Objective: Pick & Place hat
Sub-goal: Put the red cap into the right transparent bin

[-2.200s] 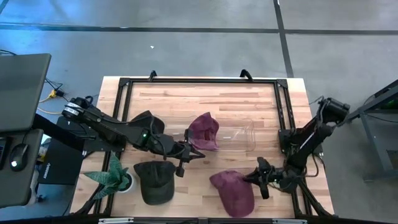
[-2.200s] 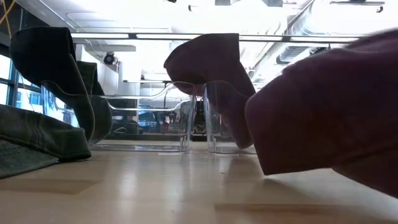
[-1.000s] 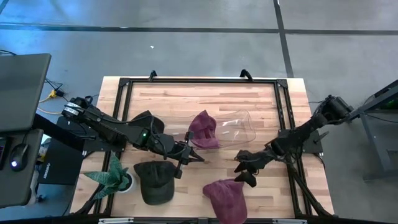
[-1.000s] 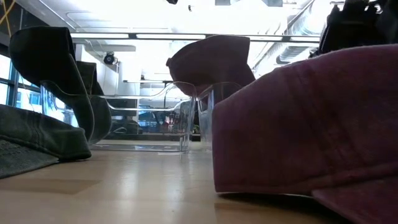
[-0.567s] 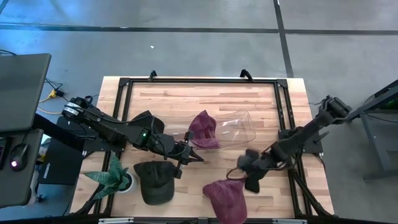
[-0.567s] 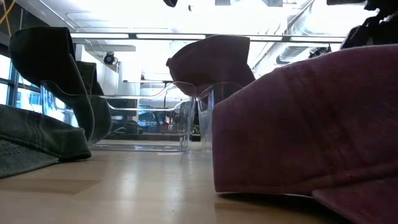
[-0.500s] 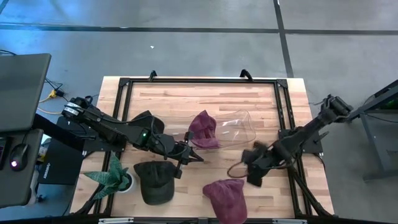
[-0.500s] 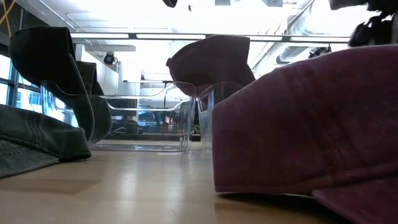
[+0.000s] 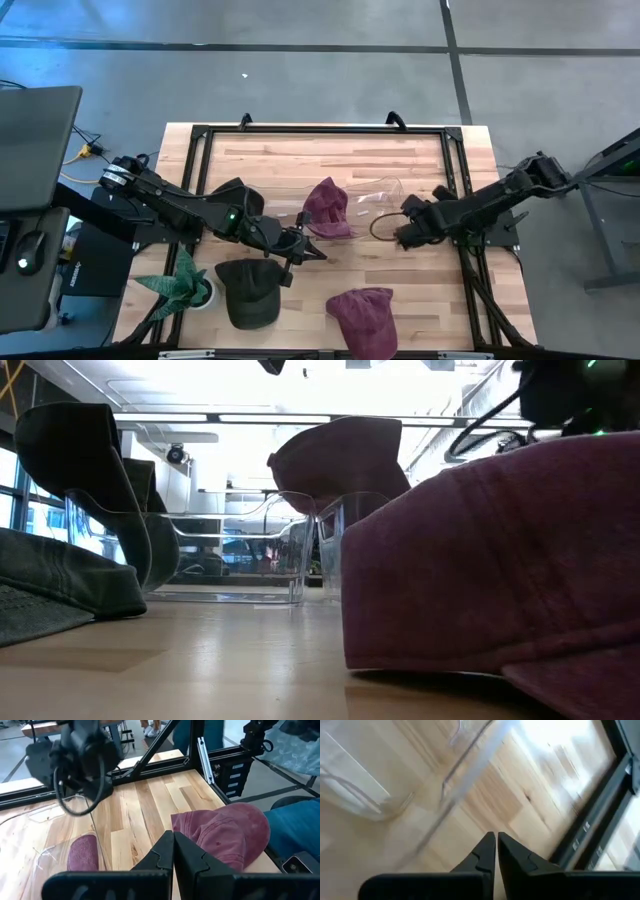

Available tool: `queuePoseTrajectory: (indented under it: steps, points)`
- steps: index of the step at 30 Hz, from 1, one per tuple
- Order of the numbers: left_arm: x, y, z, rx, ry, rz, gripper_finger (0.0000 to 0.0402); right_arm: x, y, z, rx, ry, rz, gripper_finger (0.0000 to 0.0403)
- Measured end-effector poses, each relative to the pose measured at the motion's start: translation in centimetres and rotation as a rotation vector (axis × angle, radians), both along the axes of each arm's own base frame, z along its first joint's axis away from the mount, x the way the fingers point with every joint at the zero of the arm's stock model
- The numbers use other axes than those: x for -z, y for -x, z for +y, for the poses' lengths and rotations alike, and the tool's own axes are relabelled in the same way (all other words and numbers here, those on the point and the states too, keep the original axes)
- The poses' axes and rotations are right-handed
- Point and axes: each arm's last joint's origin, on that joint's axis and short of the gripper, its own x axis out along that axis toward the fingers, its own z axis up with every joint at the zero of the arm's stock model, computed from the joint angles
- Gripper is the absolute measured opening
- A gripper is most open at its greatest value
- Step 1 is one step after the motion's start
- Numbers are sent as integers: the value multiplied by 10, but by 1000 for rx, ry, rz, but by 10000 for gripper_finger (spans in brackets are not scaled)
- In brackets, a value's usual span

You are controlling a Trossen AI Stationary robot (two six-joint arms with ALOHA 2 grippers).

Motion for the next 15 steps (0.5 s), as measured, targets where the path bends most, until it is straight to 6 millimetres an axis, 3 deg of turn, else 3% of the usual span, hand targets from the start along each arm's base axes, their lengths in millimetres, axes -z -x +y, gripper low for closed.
queuePoseTrajectory:
  steps: [5,15]
  points:
    - [0,0,0,2,1,1,1,11,-7,0,-142,-76,-6,3]
    - [0,0,0,1,1,1,1,-3,-23,47,-434,-275,-161,2]
